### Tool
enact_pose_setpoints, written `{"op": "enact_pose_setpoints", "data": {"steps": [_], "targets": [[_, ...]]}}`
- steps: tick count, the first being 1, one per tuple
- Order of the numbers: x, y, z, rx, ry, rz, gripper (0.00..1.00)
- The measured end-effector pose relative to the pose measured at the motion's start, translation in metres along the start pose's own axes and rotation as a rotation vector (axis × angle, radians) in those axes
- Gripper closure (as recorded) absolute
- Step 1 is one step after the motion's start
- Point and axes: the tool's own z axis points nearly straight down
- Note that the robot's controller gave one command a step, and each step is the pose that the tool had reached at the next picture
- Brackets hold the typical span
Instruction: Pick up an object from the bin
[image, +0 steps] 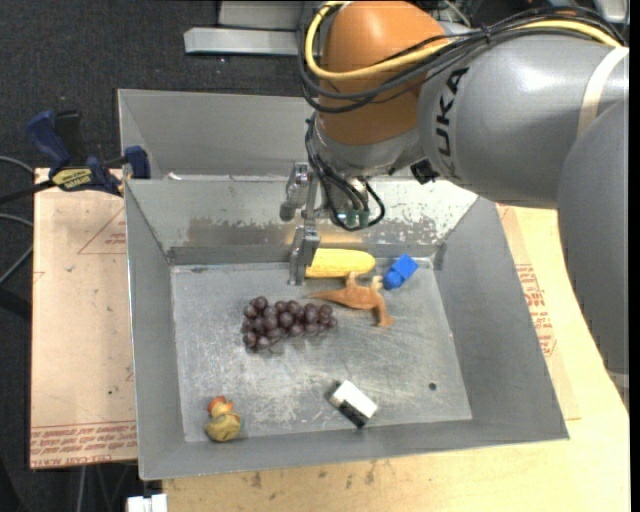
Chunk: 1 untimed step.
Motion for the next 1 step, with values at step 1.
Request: {"op": "enact_pose_setpoints", "data": {"steps": [1], "targets": [[-0.0015,-0.0006,-0.0052,-0.001,-0.009,0.002,0.0]]}}
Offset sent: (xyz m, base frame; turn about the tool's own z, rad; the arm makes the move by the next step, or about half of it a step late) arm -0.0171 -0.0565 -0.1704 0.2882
